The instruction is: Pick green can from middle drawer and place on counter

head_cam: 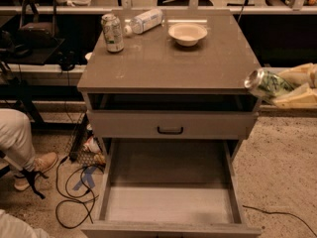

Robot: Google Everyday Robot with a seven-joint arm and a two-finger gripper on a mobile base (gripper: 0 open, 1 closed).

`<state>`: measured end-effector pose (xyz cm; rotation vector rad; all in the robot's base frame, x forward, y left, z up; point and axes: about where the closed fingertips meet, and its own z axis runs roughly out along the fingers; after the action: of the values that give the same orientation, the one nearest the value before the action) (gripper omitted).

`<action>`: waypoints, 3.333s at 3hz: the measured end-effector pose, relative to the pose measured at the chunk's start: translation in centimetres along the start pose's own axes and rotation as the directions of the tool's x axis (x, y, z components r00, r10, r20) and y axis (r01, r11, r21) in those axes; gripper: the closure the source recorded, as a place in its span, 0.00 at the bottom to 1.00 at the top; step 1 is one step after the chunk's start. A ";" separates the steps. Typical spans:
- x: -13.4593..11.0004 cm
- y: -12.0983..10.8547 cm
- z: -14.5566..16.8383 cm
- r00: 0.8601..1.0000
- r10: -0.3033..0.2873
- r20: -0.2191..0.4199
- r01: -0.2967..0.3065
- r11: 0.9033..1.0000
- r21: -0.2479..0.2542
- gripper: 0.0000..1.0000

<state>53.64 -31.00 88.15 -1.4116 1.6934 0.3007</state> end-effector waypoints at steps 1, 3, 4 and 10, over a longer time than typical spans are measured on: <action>-3.2 -2.1 0.3 0.997 -0.061 0.054 0.058 0.997 0.049 1.00; -5.3 -2.1 2.6 0.995 -0.063 0.077 0.063 0.998 0.007 1.00; -7.9 -2.3 5.7 0.997 -0.047 0.058 0.051 0.997 -0.062 1.00; -10.8 -9.4 21.8 0.984 0.124 -0.132 -0.141 0.981 -0.134 0.59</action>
Offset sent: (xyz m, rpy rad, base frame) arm 0.0159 0.0144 0.0265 0.0217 -0.0742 0.0165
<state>71.70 -12.19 86.75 -1.4487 1.9038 0.4243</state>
